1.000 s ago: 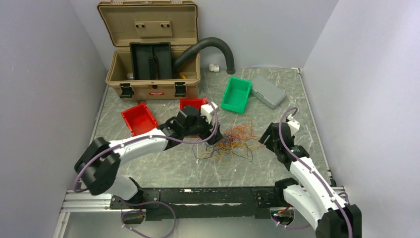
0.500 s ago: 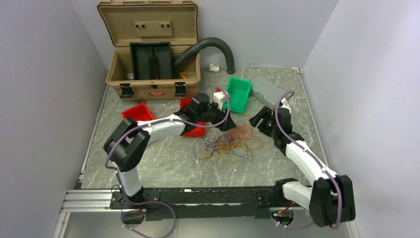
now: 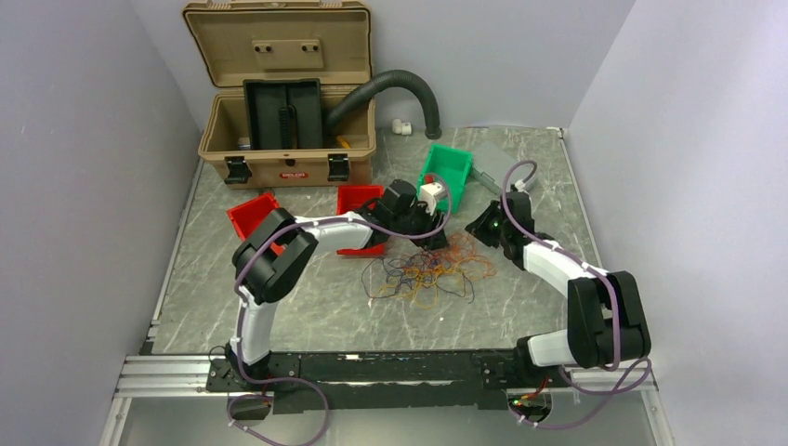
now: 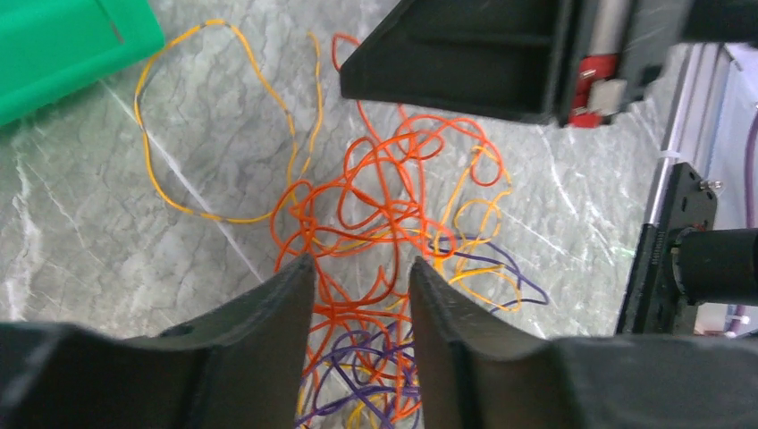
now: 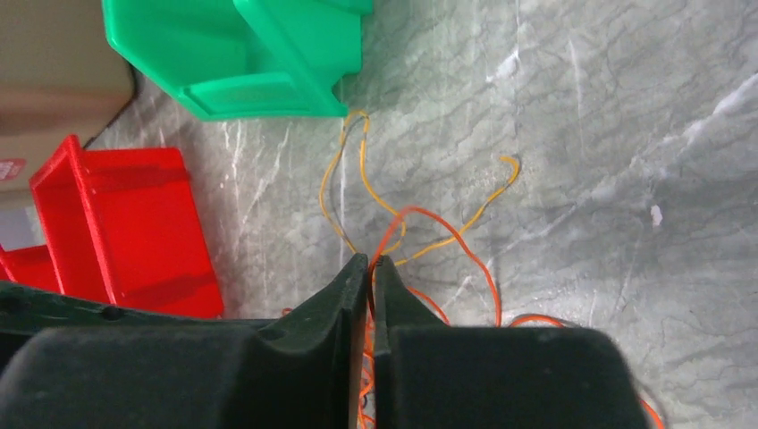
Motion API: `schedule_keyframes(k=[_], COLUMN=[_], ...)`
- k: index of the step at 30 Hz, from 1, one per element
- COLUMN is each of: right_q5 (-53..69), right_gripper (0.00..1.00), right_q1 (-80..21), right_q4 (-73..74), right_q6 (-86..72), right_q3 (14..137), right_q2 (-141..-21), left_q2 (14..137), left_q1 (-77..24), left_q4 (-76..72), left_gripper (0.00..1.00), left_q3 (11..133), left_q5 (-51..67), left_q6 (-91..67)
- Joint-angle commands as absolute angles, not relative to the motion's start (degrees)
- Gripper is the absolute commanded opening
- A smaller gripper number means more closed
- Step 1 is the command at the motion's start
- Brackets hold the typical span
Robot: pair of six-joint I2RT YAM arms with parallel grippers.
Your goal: Untangle the cables
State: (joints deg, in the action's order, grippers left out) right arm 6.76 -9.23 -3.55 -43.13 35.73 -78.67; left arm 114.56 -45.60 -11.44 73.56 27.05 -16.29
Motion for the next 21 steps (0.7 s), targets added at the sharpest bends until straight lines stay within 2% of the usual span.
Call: schedule_keyframes(k=[1,2,3,4,15,21], right_q5=[3.6,2.8,1.7,0.5,-23.3,-23.0], right_gripper=[0.04,0.00,0.00,0.00,0.00,0.00], right_q1=[-8.9,-8.9,-8.9,-8.9,-8.5,-8.4], right_q4=[-4.2,-3.1,-1.9,-0.6,16.8,19.3], right_q6=[-43.1,-42.7,-42.3,-41.8,-33.3,-29.3], right_q3=[39.8,40.1,40.7,41.2,52.9,61.1], right_q2=[-75.7,-74.9,-73.8,-72.6,-55.0,-49.2], left_q2=[116.9,117.0,116.9,116.3,96.4,85.6], left_q1=[-46.0,-46.0,-45.9,-46.0,-42.9,-42.9], left_q4=[-11.3,-10.9,-10.7,-10.8,-19.2,-18.3], left_gripper=[0.37,0.25,0.07,0.00,0.00,0.00], left_q3=[76.9,76.9,76.5,75.3,48.9,40.6], left_q5=[28.1,27.3,26.6,25.7,20.3,18.3], left_q6=[-17.4,-17.7,-18.1,-18.4,-21.3,-22.0])
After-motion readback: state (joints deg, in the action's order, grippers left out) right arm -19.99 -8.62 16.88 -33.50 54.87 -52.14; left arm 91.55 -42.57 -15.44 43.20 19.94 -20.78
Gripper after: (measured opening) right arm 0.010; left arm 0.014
